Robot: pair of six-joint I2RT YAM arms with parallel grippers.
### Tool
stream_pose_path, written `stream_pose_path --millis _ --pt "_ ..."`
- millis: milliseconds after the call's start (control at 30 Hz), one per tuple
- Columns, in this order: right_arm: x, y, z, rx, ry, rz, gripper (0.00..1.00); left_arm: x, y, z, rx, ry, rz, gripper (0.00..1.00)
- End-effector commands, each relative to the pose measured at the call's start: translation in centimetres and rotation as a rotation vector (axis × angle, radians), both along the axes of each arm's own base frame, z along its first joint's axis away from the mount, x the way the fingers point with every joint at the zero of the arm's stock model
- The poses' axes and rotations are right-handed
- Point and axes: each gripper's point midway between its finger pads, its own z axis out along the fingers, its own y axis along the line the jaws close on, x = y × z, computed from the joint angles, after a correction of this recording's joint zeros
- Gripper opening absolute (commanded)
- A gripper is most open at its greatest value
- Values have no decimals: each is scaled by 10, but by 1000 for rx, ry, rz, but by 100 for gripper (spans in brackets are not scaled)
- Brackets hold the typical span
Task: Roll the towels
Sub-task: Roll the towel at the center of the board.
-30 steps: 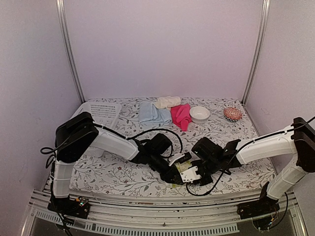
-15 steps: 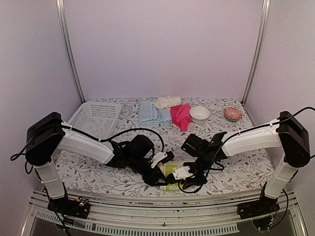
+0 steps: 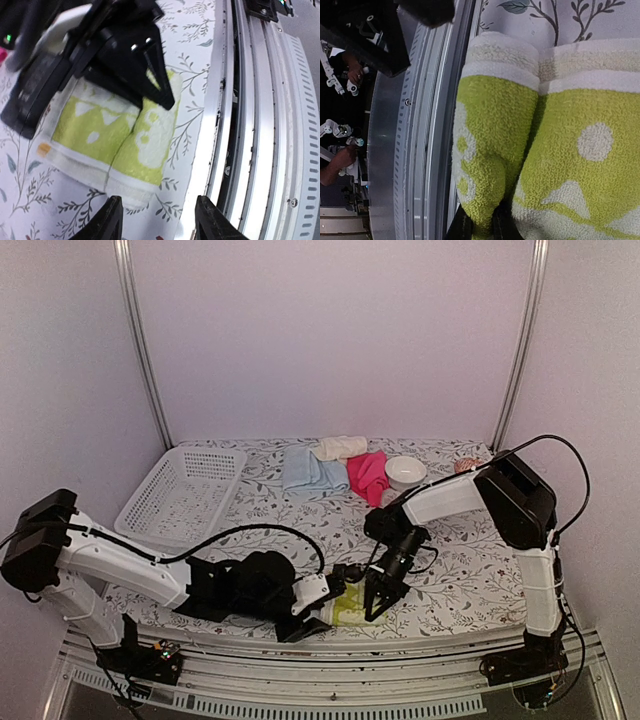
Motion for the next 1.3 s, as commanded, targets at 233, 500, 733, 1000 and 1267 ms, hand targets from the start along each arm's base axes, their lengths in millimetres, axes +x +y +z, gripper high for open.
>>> stream_pose_path --millis 233,500,733,1000,1267 --pt "-7 -28 -59 -215 10 48 5 -3 -51 -28 253 -287 -228 48" --pt "-5 -32 -64 -239 -16 46 6 9 -45 -57 371 -334 -204 40" --pt "-3 -22 -30 -158 -10 39 26 6 -48 -58 363 -321 -206 23" --pt "32 -8 41 48 2 -66 37 6 -47 -49 344 -317 -191 22" --pt "65 -22 -36 -228 -145 -167 20 7 -57 -31 311 -321 -182 19"
